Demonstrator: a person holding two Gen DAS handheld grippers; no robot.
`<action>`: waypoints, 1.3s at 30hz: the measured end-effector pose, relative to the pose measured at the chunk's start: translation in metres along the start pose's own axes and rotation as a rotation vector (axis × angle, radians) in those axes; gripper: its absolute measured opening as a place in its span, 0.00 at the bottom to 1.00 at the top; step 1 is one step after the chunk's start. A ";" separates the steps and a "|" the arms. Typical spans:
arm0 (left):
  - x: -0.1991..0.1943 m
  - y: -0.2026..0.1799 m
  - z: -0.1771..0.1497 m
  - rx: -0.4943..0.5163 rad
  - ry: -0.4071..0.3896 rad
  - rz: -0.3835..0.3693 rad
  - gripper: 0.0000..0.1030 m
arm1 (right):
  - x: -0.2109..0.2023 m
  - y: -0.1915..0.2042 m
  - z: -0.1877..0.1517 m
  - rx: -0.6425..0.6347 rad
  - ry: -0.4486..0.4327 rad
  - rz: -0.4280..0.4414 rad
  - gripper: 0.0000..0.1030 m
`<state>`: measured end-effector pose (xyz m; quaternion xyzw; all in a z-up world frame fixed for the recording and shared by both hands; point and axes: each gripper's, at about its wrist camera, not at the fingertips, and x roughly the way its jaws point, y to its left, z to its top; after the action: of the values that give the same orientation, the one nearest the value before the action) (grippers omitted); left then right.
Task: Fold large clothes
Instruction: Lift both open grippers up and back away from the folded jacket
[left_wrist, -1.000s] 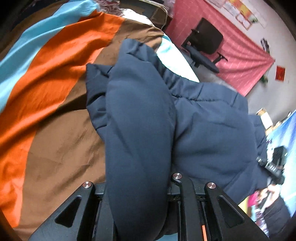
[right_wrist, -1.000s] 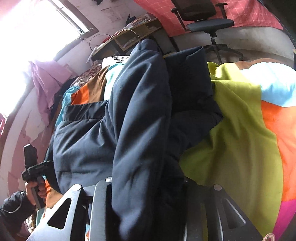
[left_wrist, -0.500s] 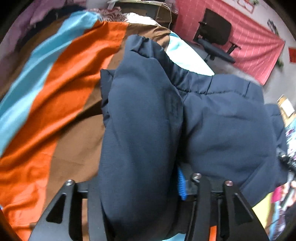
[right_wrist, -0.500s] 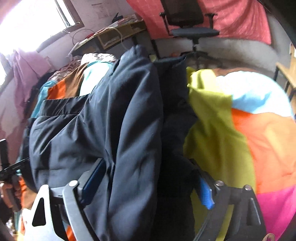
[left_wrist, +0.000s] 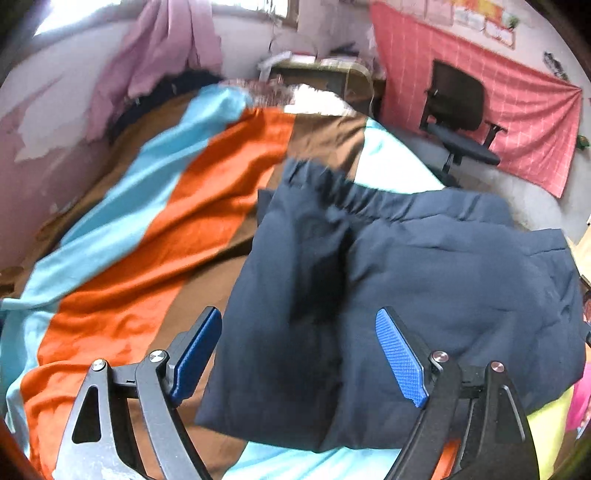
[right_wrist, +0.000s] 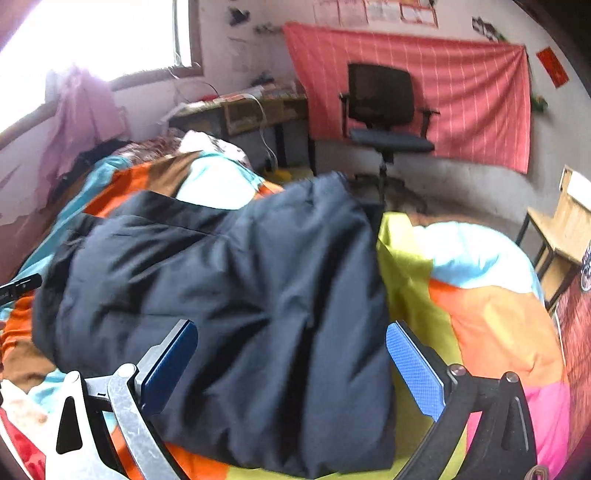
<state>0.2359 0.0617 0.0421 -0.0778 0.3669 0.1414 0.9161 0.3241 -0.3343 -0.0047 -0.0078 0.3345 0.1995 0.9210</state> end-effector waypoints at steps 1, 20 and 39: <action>-0.005 -0.004 -0.002 0.007 -0.027 0.006 0.80 | -0.007 0.006 -0.001 -0.001 -0.019 0.013 1.00; -0.122 -0.076 -0.040 0.176 -0.388 -0.056 0.98 | -0.118 0.042 -0.032 0.007 -0.297 0.006 1.00; -0.195 -0.056 -0.080 0.066 -0.436 -0.086 0.98 | -0.208 0.080 -0.067 -0.059 -0.435 0.037 1.00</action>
<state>0.0665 -0.0503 0.1219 -0.0309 0.1611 0.1039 0.9810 0.1085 -0.3457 0.0813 0.0147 0.1222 0.2232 0.9670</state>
